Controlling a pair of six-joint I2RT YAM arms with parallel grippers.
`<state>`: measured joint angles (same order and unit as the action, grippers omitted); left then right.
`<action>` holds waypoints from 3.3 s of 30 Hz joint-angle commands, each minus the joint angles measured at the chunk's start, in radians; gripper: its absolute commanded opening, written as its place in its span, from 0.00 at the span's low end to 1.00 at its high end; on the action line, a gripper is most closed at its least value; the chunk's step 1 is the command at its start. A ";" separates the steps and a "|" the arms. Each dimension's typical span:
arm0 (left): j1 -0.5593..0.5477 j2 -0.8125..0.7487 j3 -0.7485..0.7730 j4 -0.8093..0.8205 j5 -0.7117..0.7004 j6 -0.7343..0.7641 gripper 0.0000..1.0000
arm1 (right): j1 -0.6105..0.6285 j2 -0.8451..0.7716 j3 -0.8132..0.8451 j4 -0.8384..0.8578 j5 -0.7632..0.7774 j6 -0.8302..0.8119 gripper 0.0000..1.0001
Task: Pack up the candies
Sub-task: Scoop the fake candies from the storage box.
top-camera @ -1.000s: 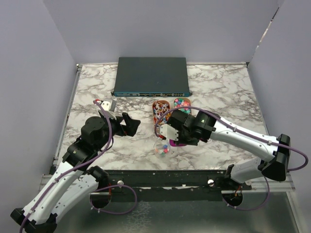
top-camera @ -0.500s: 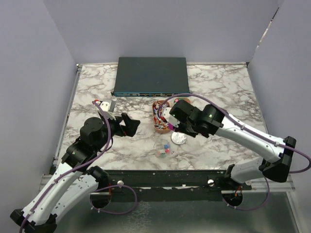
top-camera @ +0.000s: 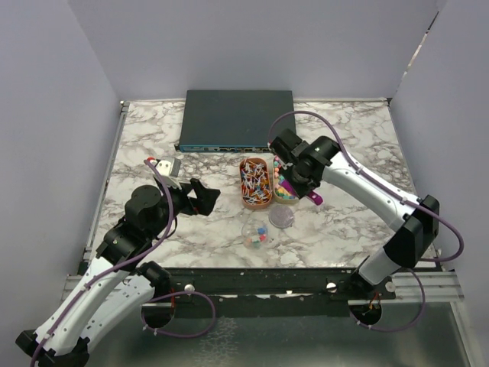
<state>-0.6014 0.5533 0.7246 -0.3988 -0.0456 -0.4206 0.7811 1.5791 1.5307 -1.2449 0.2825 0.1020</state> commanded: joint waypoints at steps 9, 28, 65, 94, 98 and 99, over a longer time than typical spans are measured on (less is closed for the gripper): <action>0.006 -0.016 -0.013 -0.008 0.007 0.016 0.97 | -0.110 0.073 -0.010 0.027 -0.191 0.098 0.01; 0.006 -0.030 -0.011 -0.008 0.004 0.018 0.97 | -0.201 0.238 0.038 0.081 -0.263 0.053 0.01; 0.006 -0.027 -0.010 -0.014 -0.012 0.017 0.97 | -0.235 0.389 -0.051 0.403 -0.188 0.152 0.01; 0.008 -0.006 -0.014 -0.014 -0.015 0.011 0.97 | -0.236 0.321 -0.249 0.622 -0.095 0.206 0.01; 0.008 0.002 -0.013 -0.014 -0.014 0.012 0.97 | -0.236 0.293 -0.265 0.637 -0.092 0.206 0.01; 0.009 0.003 -0.014 -0.014 -0.014 0.012 0.97 | -0.237 0.283 -0.270 0.639 -0.090 0.208 0.01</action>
<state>-0.6014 0.5499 0.7242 -0.3992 -0.0463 -0.4175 0.5507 1.8694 1.3102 -0.5919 0.1310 0.2993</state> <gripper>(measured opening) 0.967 0.280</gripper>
